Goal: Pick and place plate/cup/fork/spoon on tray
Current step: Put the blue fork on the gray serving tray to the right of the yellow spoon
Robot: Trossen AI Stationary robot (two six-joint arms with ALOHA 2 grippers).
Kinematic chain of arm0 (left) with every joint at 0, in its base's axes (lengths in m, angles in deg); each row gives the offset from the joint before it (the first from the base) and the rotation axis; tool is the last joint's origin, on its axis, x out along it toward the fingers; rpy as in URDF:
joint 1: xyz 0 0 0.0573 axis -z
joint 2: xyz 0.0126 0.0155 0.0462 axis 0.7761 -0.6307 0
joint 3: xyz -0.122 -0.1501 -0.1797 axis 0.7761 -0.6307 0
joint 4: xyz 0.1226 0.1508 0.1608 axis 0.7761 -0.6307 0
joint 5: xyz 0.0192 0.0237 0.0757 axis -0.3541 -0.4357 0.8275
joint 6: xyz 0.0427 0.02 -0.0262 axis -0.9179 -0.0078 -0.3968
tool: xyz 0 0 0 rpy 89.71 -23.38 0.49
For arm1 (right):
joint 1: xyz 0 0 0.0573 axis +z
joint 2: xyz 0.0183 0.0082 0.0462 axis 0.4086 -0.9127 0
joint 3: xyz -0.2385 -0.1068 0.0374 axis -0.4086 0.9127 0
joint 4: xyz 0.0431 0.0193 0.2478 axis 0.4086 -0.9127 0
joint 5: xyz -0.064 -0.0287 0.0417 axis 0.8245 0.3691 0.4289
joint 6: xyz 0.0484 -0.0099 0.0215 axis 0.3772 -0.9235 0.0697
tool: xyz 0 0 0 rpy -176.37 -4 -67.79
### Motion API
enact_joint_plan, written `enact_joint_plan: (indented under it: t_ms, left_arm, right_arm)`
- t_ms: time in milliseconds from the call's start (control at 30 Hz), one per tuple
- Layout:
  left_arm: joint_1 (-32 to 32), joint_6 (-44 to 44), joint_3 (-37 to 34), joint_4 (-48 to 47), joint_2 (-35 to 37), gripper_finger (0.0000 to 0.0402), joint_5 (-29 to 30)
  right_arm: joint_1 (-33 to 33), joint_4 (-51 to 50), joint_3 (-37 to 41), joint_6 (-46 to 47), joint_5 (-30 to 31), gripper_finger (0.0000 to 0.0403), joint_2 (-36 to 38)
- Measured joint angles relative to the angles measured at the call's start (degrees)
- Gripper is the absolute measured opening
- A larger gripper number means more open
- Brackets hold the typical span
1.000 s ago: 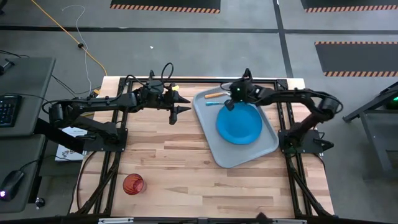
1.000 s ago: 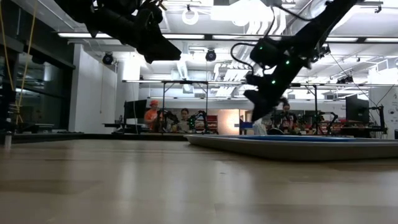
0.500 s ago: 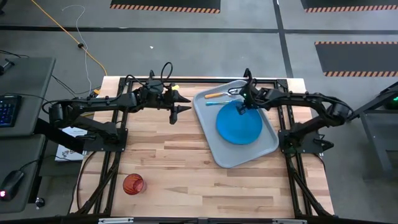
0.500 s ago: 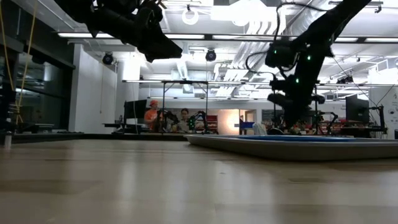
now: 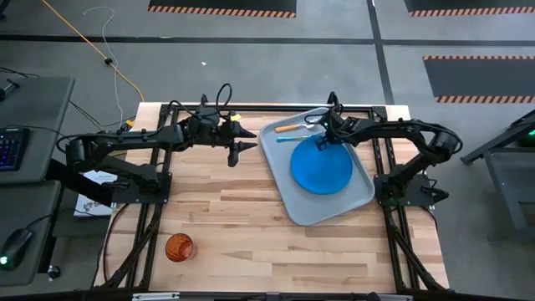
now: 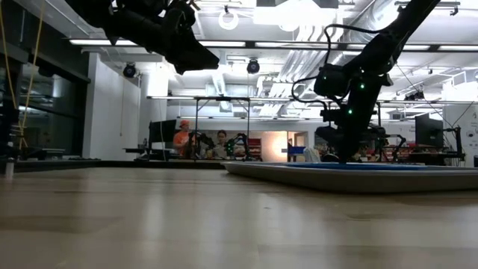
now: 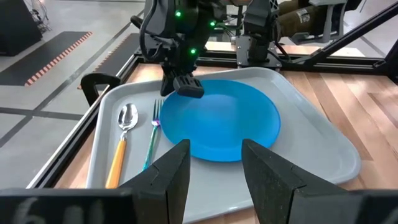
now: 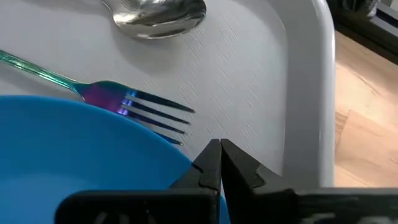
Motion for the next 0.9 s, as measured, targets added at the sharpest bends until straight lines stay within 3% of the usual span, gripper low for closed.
enact_joint_plan:
  t_ms: [900]
  left_arm:
    - [0.0, 0.0, 0.0, 0.0, 0.0, 0.0133, 0.0]
  right_arm:
    - [0.0, 8.4, 0.0, 1.6, -2.6, 0.0, 0.1]
